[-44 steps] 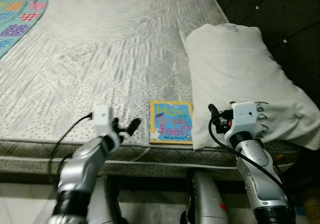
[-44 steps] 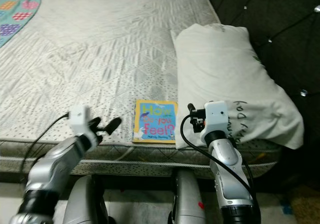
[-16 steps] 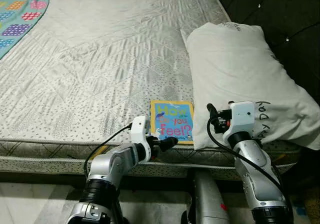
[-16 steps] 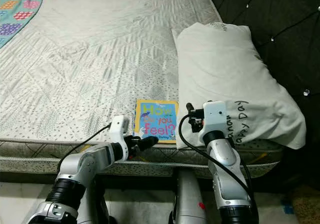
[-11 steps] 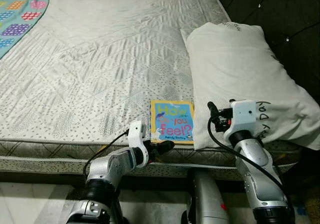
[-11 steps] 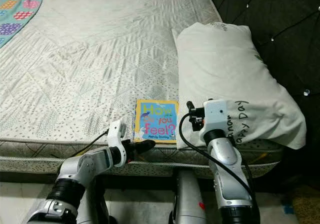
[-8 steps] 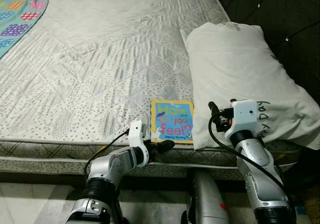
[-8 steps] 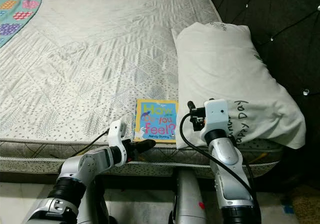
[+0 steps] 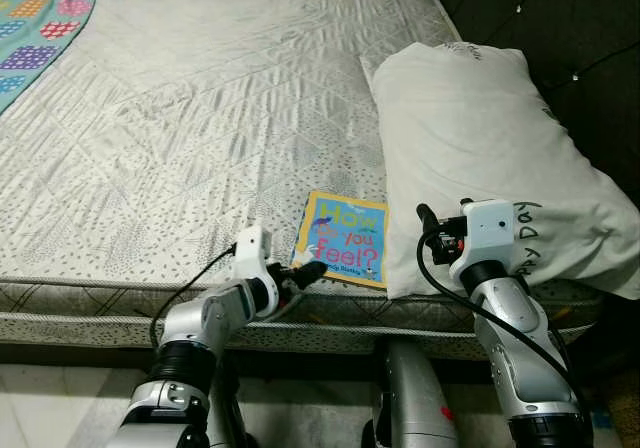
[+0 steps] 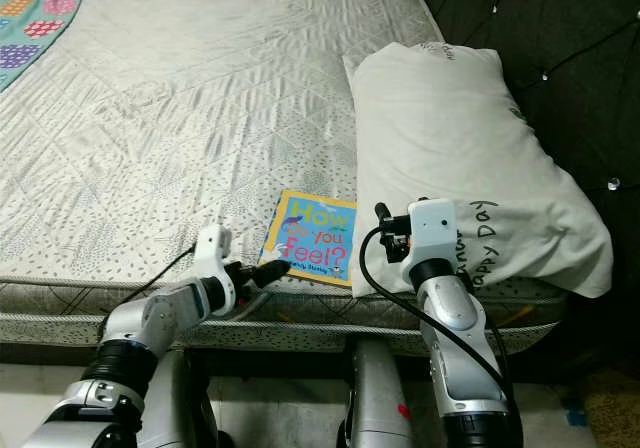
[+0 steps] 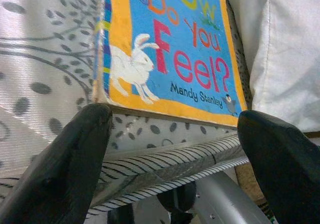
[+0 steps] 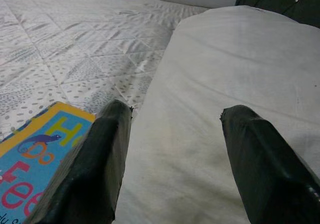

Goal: Clean up the room

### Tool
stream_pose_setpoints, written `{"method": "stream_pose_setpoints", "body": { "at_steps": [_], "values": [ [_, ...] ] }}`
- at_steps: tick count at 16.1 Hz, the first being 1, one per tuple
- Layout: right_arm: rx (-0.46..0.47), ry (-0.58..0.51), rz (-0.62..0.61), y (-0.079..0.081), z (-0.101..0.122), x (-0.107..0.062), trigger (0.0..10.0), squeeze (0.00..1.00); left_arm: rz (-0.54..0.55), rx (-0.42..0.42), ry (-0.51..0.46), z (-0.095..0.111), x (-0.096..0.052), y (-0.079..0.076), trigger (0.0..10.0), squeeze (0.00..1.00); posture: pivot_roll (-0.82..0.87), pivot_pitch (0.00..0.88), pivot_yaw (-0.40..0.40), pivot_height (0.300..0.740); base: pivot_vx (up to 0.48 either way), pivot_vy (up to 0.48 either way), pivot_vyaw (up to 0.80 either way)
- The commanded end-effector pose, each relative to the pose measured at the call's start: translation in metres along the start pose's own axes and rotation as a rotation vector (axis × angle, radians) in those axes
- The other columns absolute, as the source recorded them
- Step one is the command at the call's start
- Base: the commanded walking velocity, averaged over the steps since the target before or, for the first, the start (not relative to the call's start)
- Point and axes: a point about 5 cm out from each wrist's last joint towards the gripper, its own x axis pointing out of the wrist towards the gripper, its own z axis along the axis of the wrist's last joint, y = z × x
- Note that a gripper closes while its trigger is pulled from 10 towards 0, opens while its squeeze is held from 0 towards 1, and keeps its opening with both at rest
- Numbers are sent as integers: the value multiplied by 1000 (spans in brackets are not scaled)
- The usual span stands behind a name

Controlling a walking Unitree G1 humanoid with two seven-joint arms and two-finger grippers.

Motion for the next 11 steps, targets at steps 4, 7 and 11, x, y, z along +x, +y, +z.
{"method": "stream_pose_setpoints", "body": {
  "at_steps": [4, 7, 11],
  "values": [
    [-1, -2, 5, -1, 1, 1, 10000, 0, 21, 110, -59, 2, -11, -12, 10000, 0, -147, 58, 1, 531, 0, 0, 0],
    [7, -15, 11, 2, 4, 9, 10000, 0, 52, 235, -269, 21, -42, -21, 10000, 0, -111, 38, -3, 531, 0, 0, 0],
    [17, -33, 22, 9, 10, 19, 10000, 0, 147, 270, -554, 40, -88, -24, 10000, 0, -73, 2, -15, 531, 0, 0, 0]
  ]
}}
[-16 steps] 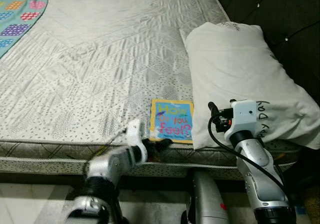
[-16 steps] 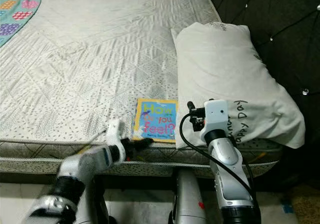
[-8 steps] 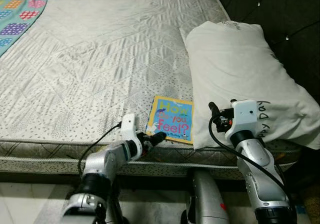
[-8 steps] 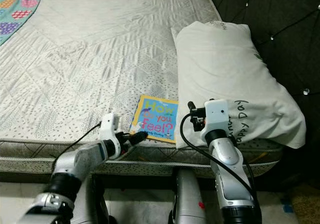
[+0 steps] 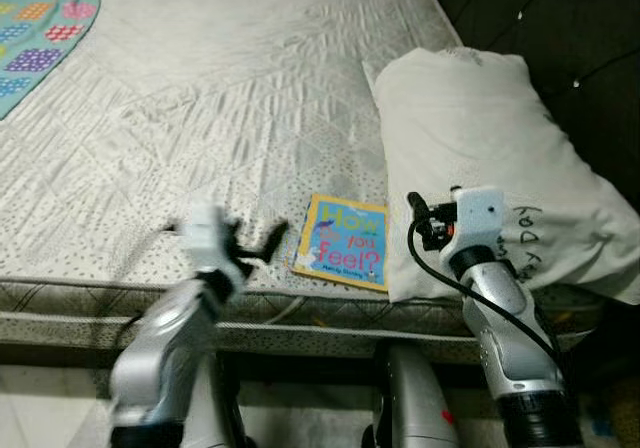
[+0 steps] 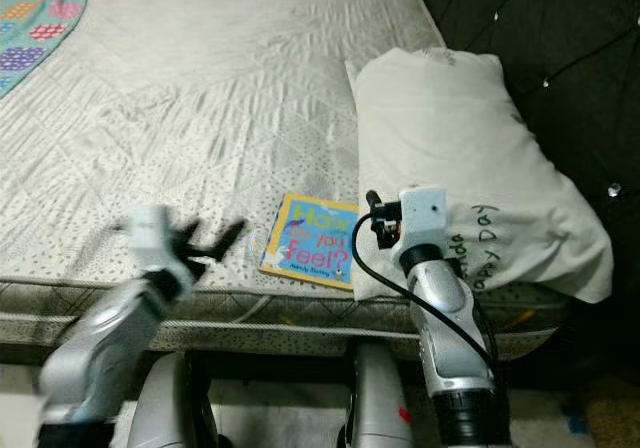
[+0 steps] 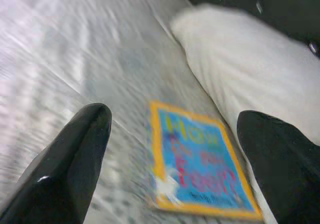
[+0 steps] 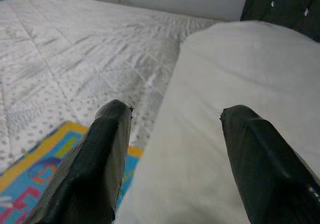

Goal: Clean up the room

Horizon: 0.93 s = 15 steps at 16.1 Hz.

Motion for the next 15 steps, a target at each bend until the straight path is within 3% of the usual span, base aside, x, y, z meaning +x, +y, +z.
{"method": "stream_pose_setpoints", "body": {
  "at_steps": [1, 3, 5, 9, 15],
  "values": [
    [9, -3, 3, 2, 1, 3, 10000, 0, 62, 46, -68, 7, -10, 6, 10000, 0, -62, 0, -23, 531, 0, 0, 0],
    [22, 1, -5, 2, 1, 5, 10000, 0, 140, 137, -119, 8, -29, 15, 10000, 0, -52, 0, -30, 531, 0, 0, 0],
    [78, 5, -9, 3, 0, 7, 10000, 0, 202, 185, -146, 11, -35, 22, 10000, 0, -46, 0, -32, 531, 0, 0, 0],
    [127, -52, -3, 9, 14, 22, 10000, 0, 298, 210, -208, 14, -26, 37, 10000, 0, -36, 0, -27, 549, 0, 0, 0],
    [150, -69, -19, 6, 16, 25, 10000, 0, 333, 200, -241, 9, -21, 38, 10000, 0, -36, 0, -29, 603, 0, 0, 0]
  ]
}}
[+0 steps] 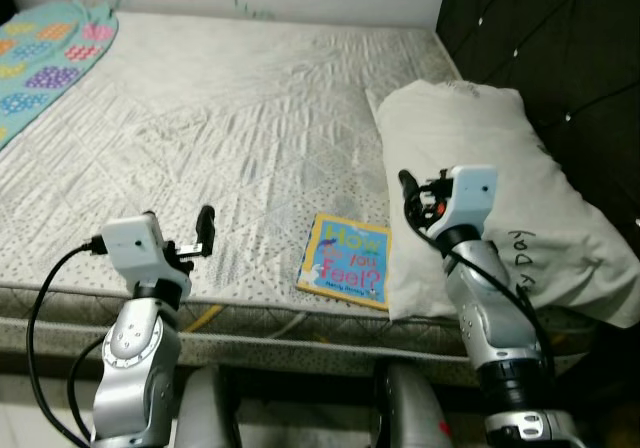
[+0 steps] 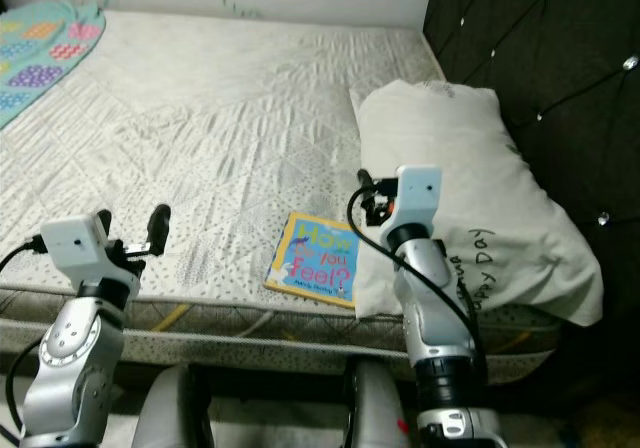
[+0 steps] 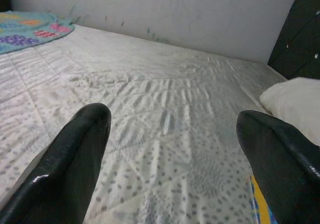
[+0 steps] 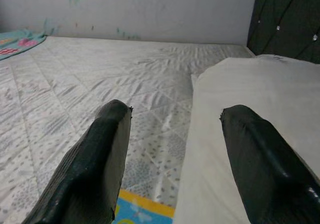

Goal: Clean up the room

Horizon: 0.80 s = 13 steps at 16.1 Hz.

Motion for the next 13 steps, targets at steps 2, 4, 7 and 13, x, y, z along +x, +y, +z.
{"method": "stream_pose_setpoints", "body": {
  "at_steps": [2, 4, 7, 13],
  "values": [
    [8, -20, -23, -3, 3, -1, 10000, 0, 13, 4, 1, -3, -3, -1, 10000, 0, -33, 0, -21, 621, 0, 0, 0],
    [15, -11, -35, -4, -1, -3, 10000, 0, 16, 5, 8, -6, -3, -2, 10000, 0, -25, 0, -14, 644, 0, 0, 0],
    [19, -7, -41, -3, -5, -2, 10000, 0, 17, 8, 6, -6, -2, -1, 10000, 0, -16, 0, -7, 675, 0, 0, 0],
    [24, -12, -75, -5, -6, -3, 10000, 0, -5, 17, 35, -10, -1, -3, 10000, 0, -16, 0, 16, 733, 0, 0, 0]
  ]
}}
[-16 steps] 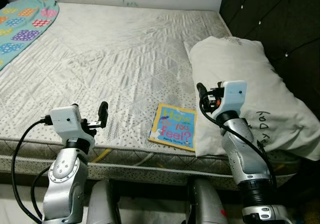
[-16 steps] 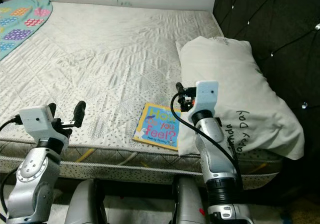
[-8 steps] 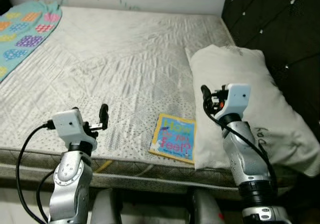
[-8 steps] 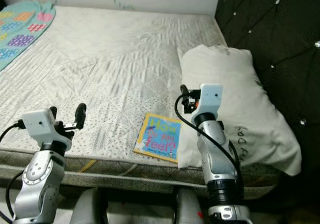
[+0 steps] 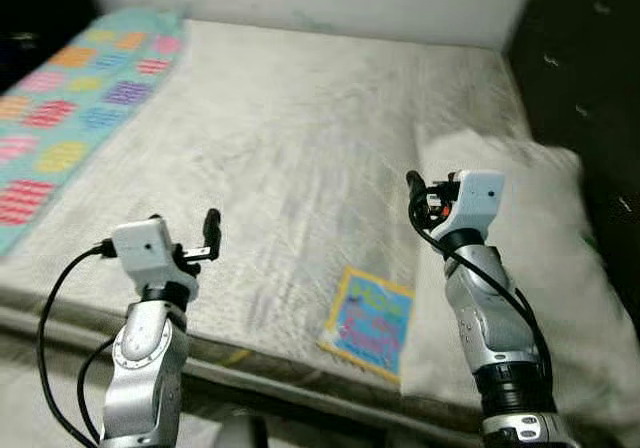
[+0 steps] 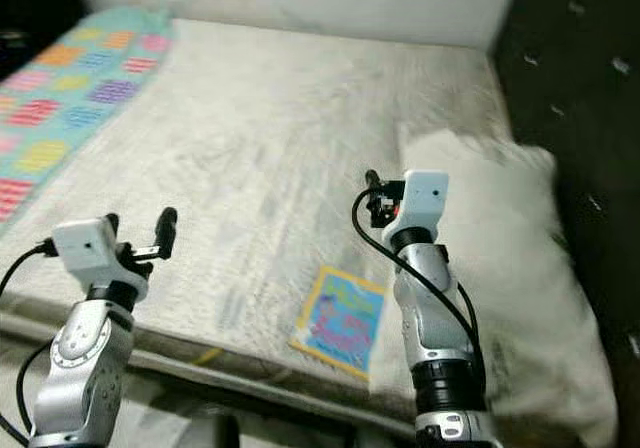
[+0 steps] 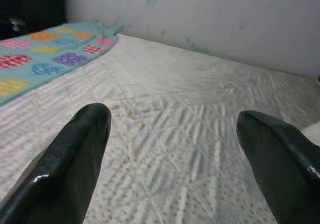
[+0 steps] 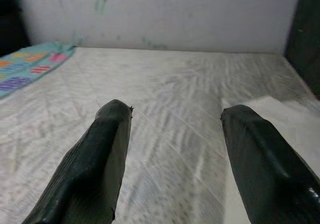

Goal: Clean up the room

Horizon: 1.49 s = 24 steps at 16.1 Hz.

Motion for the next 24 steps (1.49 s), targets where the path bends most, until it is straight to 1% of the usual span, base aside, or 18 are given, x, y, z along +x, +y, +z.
{"method": "stream_pose_setpoints", "body": {
  "at_steps": [1, 5, 8, 11, 12, 13, 14, 18, 21, 24],
  "values": [
    [-2, 4, -30, -5, -3, -4, 10000, 0, -7, 17, 28, -4, -2, 2, 10000, 0, -23, 0, 25, 740, 0, 0, 0],
    [-4, 40, -83, -17, -11, -17, 10000, 0, -17, 20, 58, -8, -7, 1, 10000, 0, -37, 0, 32, 740, 0, 0, 0],
    [-10, 52, -83, -17, -13, -23, 10000, 0, -22, 7, 74, -11, -8, 1, 10000, 0, -45, 0, 24, 740, 0, 0, 0],
    [-20, 56, -76, -17, -10, -23, 10000, 0, -48, -24, 87, -13, -7, -9, 10000, 0, -54, 0, 4, 740, 0, 0, 0],
    [-24, 58, -74, -17, -10, -23, 10000, 0, -50, -31, 88, -14, -7, -9, 10000, 0, -54, 0, 4, 740, 0, 0, 0],
    [-29, 69, -76, -19, -10, -25, 10000, 0, -72, -55, 91, -14, -9, -13, 10000, 0, -61, 0, -3, 740, 0, 0, 0],
    [-31, 73, -76, -20, -10, -25, 10000, 0, -80, -60, 92, -14, -10, -14, 10000, 0, -61, 0, -3, 740, 0, 0, 0],
    [-38, 81, -74, -21, -11, -27, 10000, 0, -84, -50, 94, -14, -11, -16, 10000, 0, -61, 0, -8, 740, 0, 0, -150],
    [-71, 67, -55, -19, -8, -23, 10000, 0, -94, -48, 92, -13, -8, -16, 10000, 0, -58, 0, -13, 740, 0, 0, 0],
    [-108, 58, -66, -21, -4, -20, 10000, 0, -111, -52, 94, -13, -8, -19, 10000, 0, -58, 0, -16, 740, 0, 0, 0]
  ]
}}
